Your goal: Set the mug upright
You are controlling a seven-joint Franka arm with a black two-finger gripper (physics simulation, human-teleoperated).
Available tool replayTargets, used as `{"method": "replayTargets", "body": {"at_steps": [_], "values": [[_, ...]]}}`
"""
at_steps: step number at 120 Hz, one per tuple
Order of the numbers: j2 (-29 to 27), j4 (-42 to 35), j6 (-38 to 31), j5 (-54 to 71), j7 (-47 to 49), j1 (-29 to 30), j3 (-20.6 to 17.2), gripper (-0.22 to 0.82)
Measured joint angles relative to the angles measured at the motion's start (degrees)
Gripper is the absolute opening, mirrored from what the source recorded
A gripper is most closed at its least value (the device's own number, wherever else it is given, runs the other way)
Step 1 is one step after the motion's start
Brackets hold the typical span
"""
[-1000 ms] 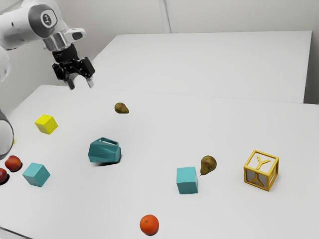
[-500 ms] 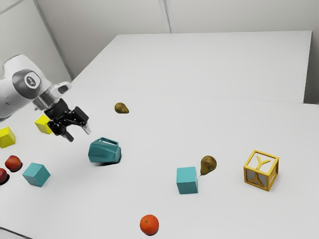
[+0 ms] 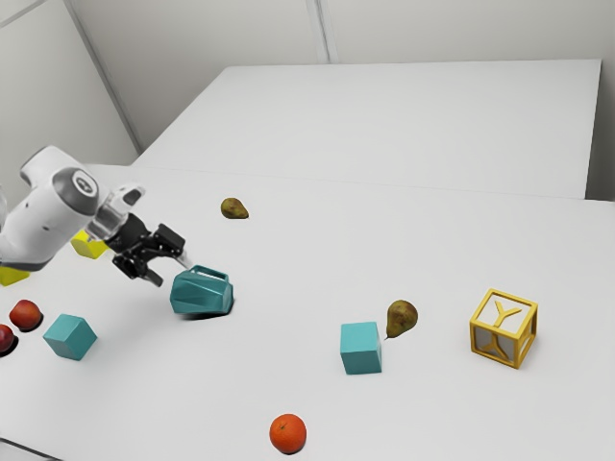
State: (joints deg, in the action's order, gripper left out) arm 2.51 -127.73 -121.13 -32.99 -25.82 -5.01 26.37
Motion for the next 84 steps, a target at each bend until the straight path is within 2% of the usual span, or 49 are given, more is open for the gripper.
{"method": "replayTargets", "body": {"at_steps": [32, 56, 84], "values": [[3.5, -0.2, -0.6, -9.7, -6.7, 0.7, 0.0, 0.60], [3.7, -0.9, 1.6, -13.5, -11.1, 3.7, 0.0, 0.60], [6.4, -0.9, 4.8, -20.1, -16.3, 5.5, 0.0, 0.60]]}}
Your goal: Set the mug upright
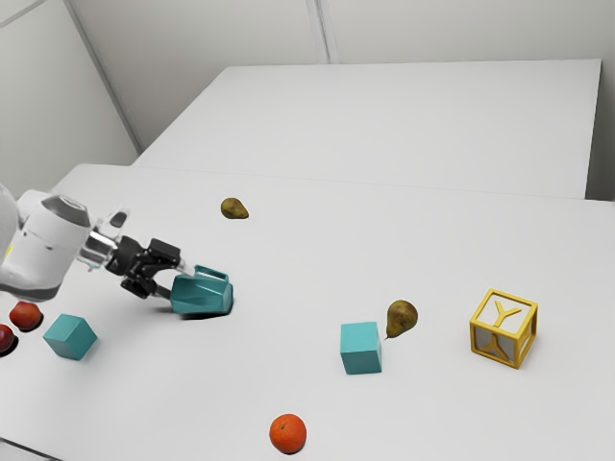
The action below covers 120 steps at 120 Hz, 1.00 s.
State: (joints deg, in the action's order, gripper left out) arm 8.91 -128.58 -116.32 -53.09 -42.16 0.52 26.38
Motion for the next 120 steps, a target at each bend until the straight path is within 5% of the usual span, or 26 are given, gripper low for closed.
{"method": "replayTargets", "body": {"at_steps": [68, 120], "values": [[3.1, 0.2, 7.2, -9.4, -8.5, 1.2, 0.0, 0.59], [3.6, 0.1, 7.7, -9.7, -11.9, 1.3, 0.0, 0.27]]}}
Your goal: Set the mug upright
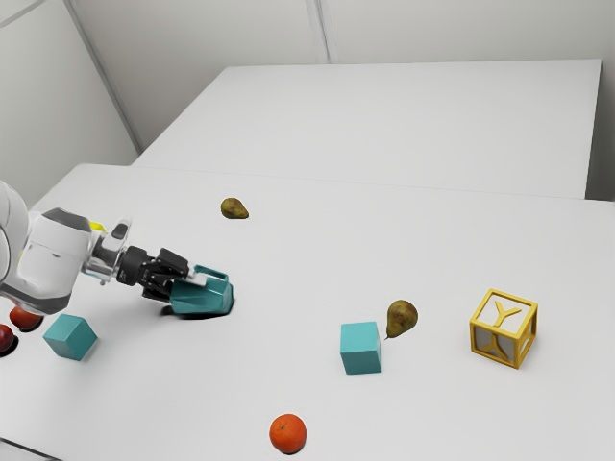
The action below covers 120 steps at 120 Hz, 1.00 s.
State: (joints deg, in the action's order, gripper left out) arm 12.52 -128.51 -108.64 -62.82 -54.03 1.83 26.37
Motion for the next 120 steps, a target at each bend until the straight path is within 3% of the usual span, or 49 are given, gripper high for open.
{"method": "replayTargets", "body": {"at_steps": [27, 66, 96, 120], "values": [[-0.1, 0.0, -0.1, 0.0, -1.0, 0.0, 0.0, 0.04], [-1.9, 0.0, -0.7, -0.3, -1.7, -0.5, -0.4, -0.14], [-7.6, -0.1, -3.5, 1.0, -1.9, -1.1, -2.9, -0.14], [-12.5, 0.0, -10.0, 15.1, 2.4, -1.0, -10.2, -0.14]]}}
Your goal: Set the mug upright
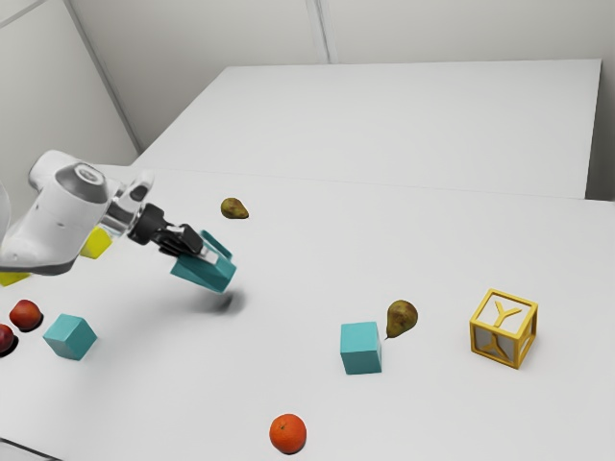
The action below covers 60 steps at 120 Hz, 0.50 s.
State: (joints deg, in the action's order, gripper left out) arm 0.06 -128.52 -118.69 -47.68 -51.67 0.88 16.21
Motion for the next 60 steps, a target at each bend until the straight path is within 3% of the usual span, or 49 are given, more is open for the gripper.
{"method": "replayTargets", "body": {"at_steps": [32, 60], "values": [[-3.8, 0.6, -6.8, 30.9, 12.7, -3.1, -7.6, -0.14], [-3.2, 0.8, -8.9, 43.0, 24.0, -5.6, -10.6, -0.13]]}}
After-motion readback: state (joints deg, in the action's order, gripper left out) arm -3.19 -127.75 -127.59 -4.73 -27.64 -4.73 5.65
